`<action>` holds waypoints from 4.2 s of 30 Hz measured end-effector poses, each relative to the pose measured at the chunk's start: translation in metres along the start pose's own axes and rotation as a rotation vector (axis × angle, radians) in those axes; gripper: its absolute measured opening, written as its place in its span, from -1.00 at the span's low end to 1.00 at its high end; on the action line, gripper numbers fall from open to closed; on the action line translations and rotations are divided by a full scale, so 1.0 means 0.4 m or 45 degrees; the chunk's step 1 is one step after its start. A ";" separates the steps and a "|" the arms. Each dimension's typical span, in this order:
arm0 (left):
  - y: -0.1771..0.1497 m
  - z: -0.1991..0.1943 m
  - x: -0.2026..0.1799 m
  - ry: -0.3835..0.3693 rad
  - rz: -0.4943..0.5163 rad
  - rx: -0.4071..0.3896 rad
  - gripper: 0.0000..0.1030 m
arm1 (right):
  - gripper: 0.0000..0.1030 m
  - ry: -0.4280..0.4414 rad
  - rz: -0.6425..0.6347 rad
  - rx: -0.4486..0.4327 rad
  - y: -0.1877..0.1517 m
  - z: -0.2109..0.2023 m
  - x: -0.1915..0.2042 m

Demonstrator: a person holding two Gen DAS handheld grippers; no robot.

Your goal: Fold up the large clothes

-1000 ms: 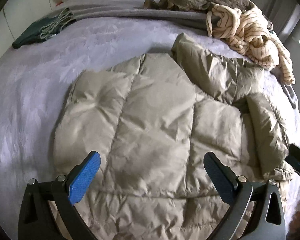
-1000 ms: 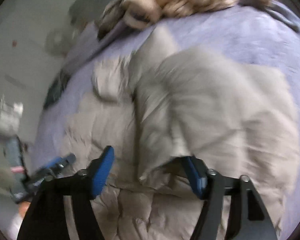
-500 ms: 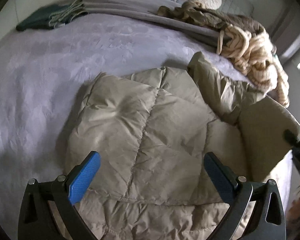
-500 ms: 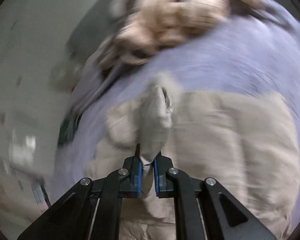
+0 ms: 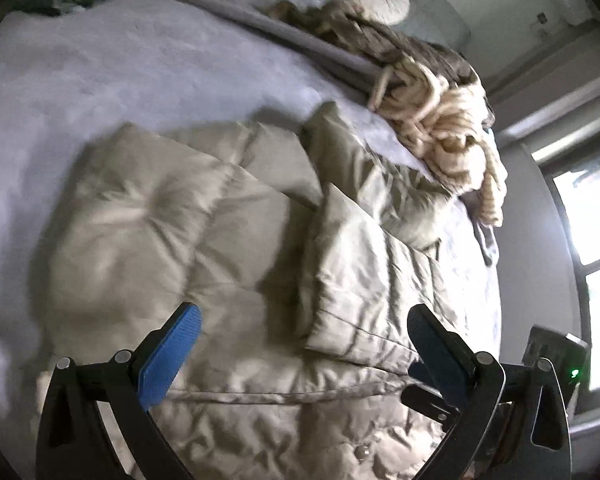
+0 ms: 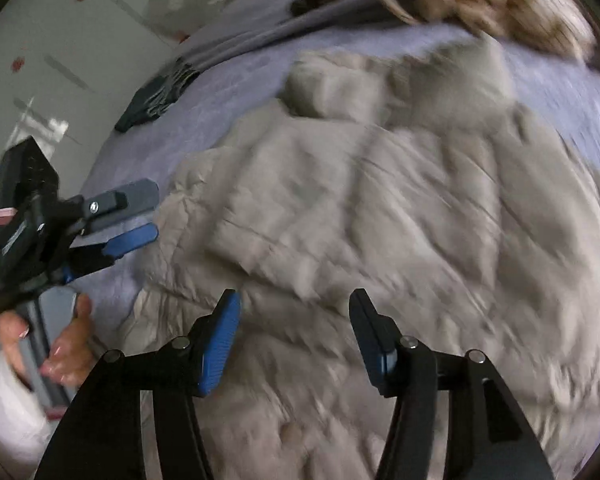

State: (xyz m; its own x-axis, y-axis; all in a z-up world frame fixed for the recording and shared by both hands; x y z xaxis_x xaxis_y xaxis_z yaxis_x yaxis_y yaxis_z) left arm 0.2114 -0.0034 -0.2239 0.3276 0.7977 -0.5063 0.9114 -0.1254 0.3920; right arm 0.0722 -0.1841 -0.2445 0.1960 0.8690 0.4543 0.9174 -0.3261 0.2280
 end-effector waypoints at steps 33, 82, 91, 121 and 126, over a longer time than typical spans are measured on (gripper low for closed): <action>-0.032 0.093 0.014 0.344 0.232 0.079 -0.15 | -0.86 0.086 0.863 -0.216 0.010 -0.170 -0.584; -0.104 0.104 0.029 0.608 0.471 0.076 0.01 | -1.00 -0.418 0.371 -0.231 -0.043 -0.227 -0.593; -0.126 0.003 0.043 0.673 0.365 0.111 0.01 | -0.96 -0.426 0.428 -0.205 -0.092 -0.291 -0.592; -0.403 -0.266 -0.123 0.676 0.269 0.257 1.00 | -0.93 -0.279 0.571 0.045 -0.361 -0.404 -0.417; -0.442 -0.287 -0.120 0.668 0.263 0.286 1.00 | -0.56 -0.277 0.549 0.057 -0.392 -0.410 -0.383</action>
State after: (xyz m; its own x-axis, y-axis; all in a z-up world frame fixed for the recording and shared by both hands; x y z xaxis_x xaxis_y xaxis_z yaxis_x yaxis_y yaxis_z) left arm 0.0061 0.0481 -0.1808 0.3889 0.9207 0.0317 0.8911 -0.3847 0.2409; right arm -0.1583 -0.3272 -0.2087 0.6248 0.7176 0.3076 0.7499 -0.6612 0.0192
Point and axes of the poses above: each gripper's, at about its wrist camera, not at the fingertips, and z roughly the way its jaws point, x to its left, y to its top, the point moved 8 cm from there along z, roughly the way its jaws point, and after that the axes turned 12 degrees about z, right-handed, at the moved point
